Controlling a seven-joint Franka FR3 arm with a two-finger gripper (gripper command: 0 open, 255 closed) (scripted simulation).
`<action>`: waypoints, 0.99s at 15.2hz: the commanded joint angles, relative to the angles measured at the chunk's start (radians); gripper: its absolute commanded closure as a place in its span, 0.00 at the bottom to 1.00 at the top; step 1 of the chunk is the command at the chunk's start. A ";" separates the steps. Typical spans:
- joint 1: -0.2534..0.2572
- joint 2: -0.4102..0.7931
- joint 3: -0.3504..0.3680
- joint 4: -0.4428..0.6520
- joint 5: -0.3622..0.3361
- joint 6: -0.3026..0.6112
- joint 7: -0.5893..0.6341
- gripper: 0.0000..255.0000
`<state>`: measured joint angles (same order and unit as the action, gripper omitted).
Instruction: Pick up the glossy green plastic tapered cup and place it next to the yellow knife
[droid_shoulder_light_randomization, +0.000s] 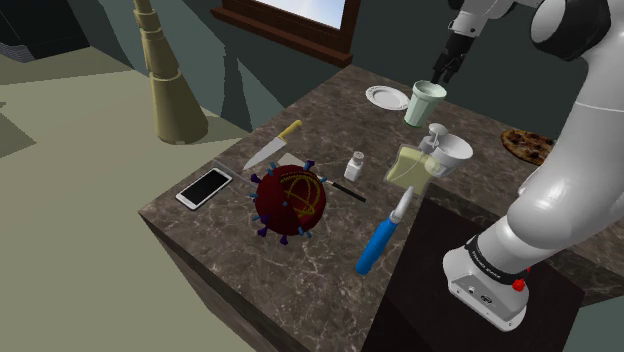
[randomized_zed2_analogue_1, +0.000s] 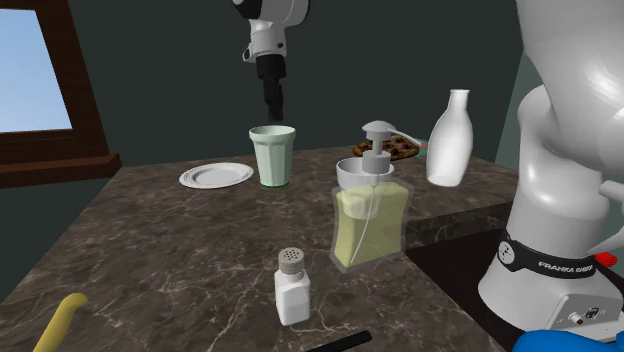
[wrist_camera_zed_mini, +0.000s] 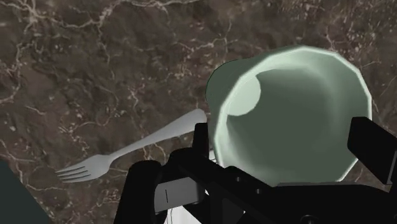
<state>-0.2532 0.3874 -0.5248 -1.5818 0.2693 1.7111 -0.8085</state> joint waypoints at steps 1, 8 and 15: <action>-0.049 0.095 0.006 0.107 0.039 -0.031 -0.035 0.00; -0.056 0.132 0.017 0.069 0.058 0.036 -0.053 0.00; -0.053 0.133 0.018 0.048 0.060 0.057 -0.055 0.00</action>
<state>-0.3060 0.5207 -0.5068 -1.5327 0.3291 1.7674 -0.8634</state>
